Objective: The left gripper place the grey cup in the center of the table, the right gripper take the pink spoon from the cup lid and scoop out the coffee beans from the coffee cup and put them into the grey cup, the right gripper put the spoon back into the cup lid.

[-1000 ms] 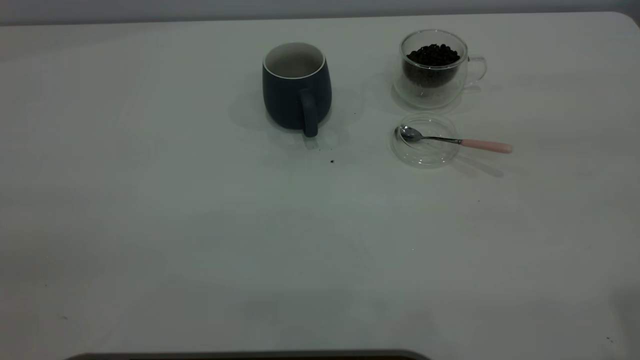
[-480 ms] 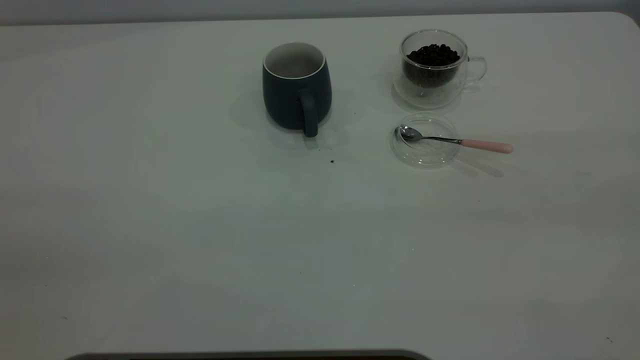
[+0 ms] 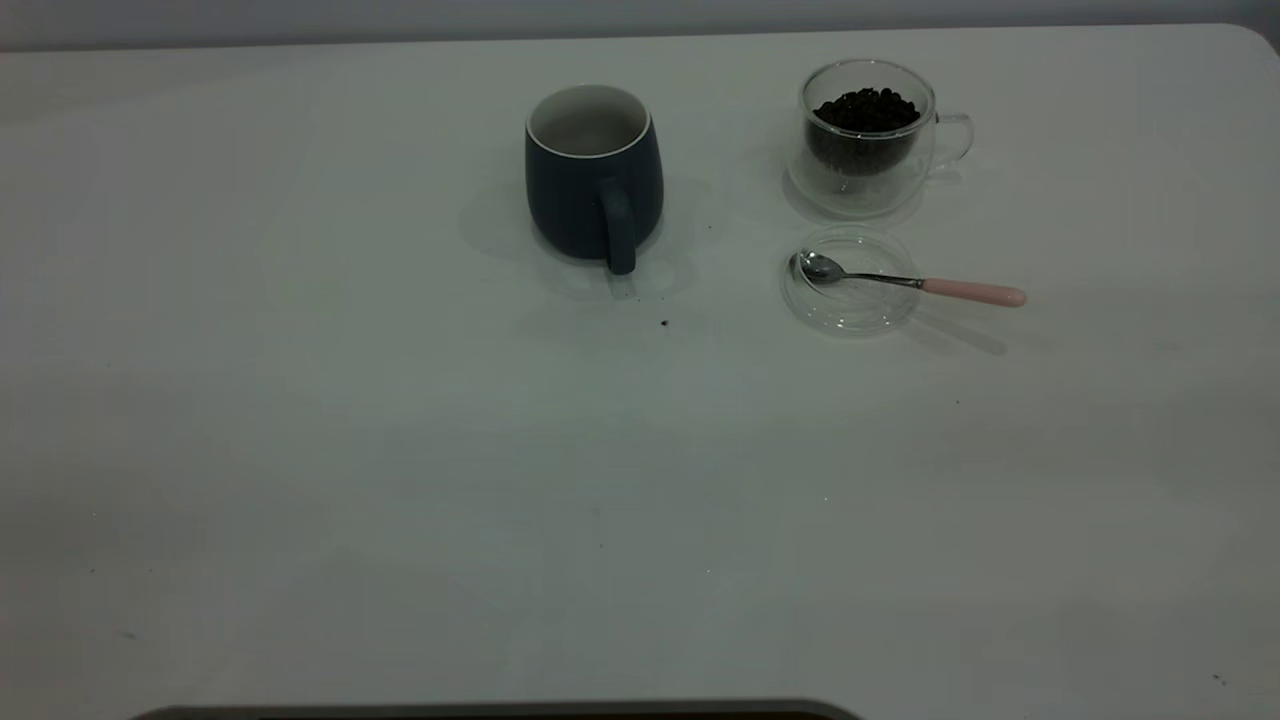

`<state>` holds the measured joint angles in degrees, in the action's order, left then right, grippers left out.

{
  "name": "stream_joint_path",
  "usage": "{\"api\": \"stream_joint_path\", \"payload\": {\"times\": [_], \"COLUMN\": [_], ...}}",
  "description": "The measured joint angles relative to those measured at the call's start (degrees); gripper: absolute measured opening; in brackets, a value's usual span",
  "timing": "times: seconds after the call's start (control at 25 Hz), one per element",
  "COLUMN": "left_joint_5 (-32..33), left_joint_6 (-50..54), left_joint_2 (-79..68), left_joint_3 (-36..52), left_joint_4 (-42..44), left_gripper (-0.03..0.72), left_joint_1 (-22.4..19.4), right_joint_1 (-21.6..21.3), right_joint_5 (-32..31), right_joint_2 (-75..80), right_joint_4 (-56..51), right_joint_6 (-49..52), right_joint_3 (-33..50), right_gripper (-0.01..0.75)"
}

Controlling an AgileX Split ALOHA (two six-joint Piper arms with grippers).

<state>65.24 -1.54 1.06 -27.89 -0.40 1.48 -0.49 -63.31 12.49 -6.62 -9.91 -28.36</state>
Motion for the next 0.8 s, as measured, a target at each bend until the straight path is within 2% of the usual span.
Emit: {"api": "stream_joint_path", "payload": {"times": [0.24,0.56,0.8], "left_joint_5": [0.00,0.00,0.00], "left_joint_6": [0.00,-0.05,-0.11], "left_joint_2": [0.00,0.00,0.00], "left_joint_3": [0.00,0.00,0.00], "left_joint_4": [0.00,0.00,0.00], "left_gripper": [0.567,0.567,0.567], "left_joint_1": [0.00,0.00,0.00], "right_joint_1": [0.00,0.00,0.00], "right_joint_5": [-0.86,-1.05,-1.05], "right_joint_2": [-0.23,-10.08,-10.86], "right_joint_4": [4.40,5.69,6.10], "right_joint_6": [5.86,7.15,7.37], "right_joint_3": [0.62,1.38,1.38], "right_gripper": [0.583,0.583,0.583]}}
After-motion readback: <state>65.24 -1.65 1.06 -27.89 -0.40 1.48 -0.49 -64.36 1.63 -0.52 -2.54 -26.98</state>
